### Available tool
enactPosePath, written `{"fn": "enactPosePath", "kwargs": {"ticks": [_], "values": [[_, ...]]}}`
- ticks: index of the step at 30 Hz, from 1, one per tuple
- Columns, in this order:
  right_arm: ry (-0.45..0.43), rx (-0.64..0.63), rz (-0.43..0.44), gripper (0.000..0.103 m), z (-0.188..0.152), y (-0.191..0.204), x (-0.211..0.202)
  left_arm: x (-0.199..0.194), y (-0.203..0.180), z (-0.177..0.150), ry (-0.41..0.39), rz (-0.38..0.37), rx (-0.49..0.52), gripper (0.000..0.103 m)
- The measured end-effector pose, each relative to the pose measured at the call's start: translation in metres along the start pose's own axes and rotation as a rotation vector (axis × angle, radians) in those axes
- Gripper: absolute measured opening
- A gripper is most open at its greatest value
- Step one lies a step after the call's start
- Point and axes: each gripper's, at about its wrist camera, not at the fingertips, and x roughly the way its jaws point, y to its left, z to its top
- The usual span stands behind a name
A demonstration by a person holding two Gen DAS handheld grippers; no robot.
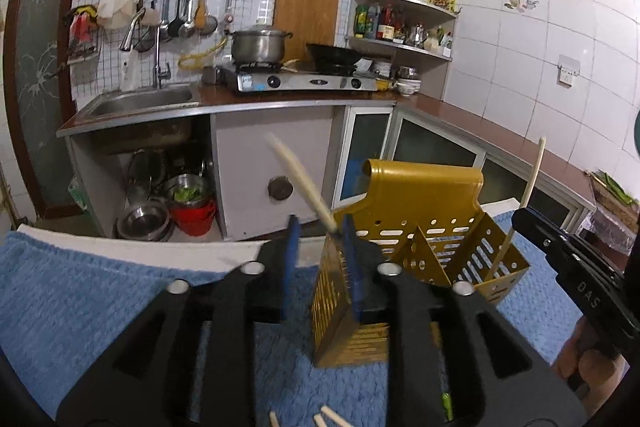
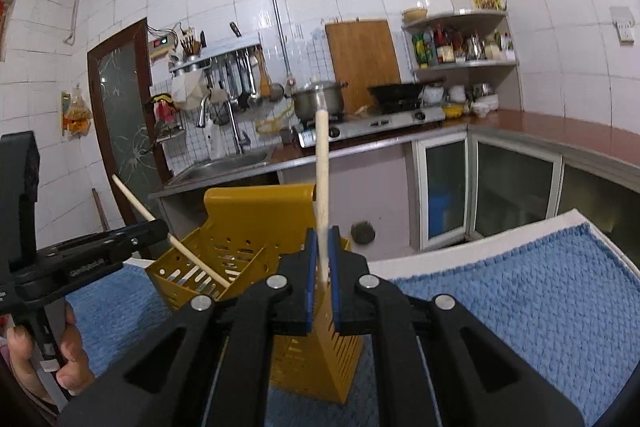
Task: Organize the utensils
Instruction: 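Open both grippers to release the chopsticks into the holder, then grasp another wooden chopstick with the left gripper while the right gripper grasps one beside the green utensil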
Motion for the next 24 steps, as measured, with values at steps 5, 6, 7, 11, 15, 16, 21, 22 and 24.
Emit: {"fn": "enactPosePath", "kwargs": {"ticks": [5,6,7,11,15,16,21,22,24], "values": [[0.054,0.025,-0.006,0.007,0.012,-0.004,-0.010,-0.033,0.012,0.009,0.002,0.034,-0.025,0.063],[0.058,0.031,-0.006,0.008,0.014,-0.005,-0.013,-0.042,0.015,0.012,0.003,0.032,-0.036,0.067],[0.060,0.035,-0.011,0.008,0.016,-0.005,-0.018,-0.052,0.019,0.013,0.002,0.032,-0.046,0.075],[0.077,0.030,-0.046,0.039,0.018,-0.002,-0.037,-0.084,0.030,0.008,0.005,0.053,-0.066,0.091],[0.108,0.017,-0.074,0.048,0.011,0.003,-0.051,-0.101,0.044,-0.005,0.042,0.056,-0.111,0.094],[0.124,0.020,-0.081,0.049,0.008,0.004,-0.054,-0.103,0.047,-0.008,0.053,0.058,-0.119,0.095],[0.165,-0.011,-0.136,0.072,-0.014,0.012,-0.071,-0.110,0.055,-0.034,0.101,0.113,-0.130,0.098],[0.165,-0.020,-0.140,0.075,-0.017,0.013,-0.074,-0.110,0.055,-0.039,0.114,0.120,-0.131,0.098],[0.175,-0.043,-0.144,0.087,-0.023,0.016,-0.079,-0.111,0.054,-0.049,0.122,0.137,-0.119,0.098]]}}
